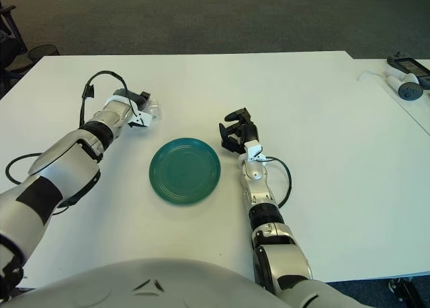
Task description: Put the bottle into the plate.
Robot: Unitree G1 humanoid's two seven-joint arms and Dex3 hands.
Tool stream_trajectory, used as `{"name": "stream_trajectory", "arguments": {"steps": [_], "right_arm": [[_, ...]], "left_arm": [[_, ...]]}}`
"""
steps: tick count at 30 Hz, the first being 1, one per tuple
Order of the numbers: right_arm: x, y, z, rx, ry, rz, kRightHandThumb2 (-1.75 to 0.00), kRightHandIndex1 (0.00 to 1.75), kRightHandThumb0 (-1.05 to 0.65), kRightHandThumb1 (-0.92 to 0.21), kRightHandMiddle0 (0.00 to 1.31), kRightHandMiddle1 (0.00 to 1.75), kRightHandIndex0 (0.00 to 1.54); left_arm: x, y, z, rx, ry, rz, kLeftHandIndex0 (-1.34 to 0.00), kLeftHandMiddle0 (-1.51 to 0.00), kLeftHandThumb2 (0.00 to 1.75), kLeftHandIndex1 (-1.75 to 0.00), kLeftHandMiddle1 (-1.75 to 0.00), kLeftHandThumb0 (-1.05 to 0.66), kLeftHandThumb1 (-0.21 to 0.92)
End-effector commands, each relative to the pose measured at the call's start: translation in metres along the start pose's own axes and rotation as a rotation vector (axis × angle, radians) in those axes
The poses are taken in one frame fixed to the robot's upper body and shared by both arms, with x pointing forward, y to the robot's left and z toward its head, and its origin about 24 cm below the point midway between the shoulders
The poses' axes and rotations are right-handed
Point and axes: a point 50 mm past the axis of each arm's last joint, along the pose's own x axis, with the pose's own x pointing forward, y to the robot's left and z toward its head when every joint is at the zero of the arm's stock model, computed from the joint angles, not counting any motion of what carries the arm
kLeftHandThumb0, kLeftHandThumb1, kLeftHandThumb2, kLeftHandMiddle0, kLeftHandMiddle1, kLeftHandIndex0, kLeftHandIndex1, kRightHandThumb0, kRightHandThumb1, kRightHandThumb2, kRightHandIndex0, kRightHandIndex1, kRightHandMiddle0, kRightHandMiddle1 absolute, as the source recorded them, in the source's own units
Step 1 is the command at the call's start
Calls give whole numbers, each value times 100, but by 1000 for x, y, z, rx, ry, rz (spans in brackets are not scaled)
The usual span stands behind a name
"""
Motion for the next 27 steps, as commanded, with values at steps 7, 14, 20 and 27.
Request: {"name": "stream_trajectory", "arguments": {"steps": [7,14,20,27], "right_arm": [[-46,-4,-66,-9,359,-15,-89,151,-1,-59,31,168,52],[-46,-4,-66,-9,359,-14,-87,152,-1,-60,29,167,51],[-47,-4,-65,-10,360,-12,-86,153,-1,-62,28,167,50],[-48,-4,-64,-13,354,-7,-86,152,-1,-62,28,168,50]], "left_arm": [[-1,-50,15,-24,-38,-205,0,0,35,0,0,-105,92],[-1,-50,16,-46,-37,-207,0,0,37,0,0,-105,92],[-1,-51,18,-78,-42,-204,0,0,38,0,0,-105,92],[-1,-54,20,-110,-47,-175,0,0,43,0,0,-105,92]]}}
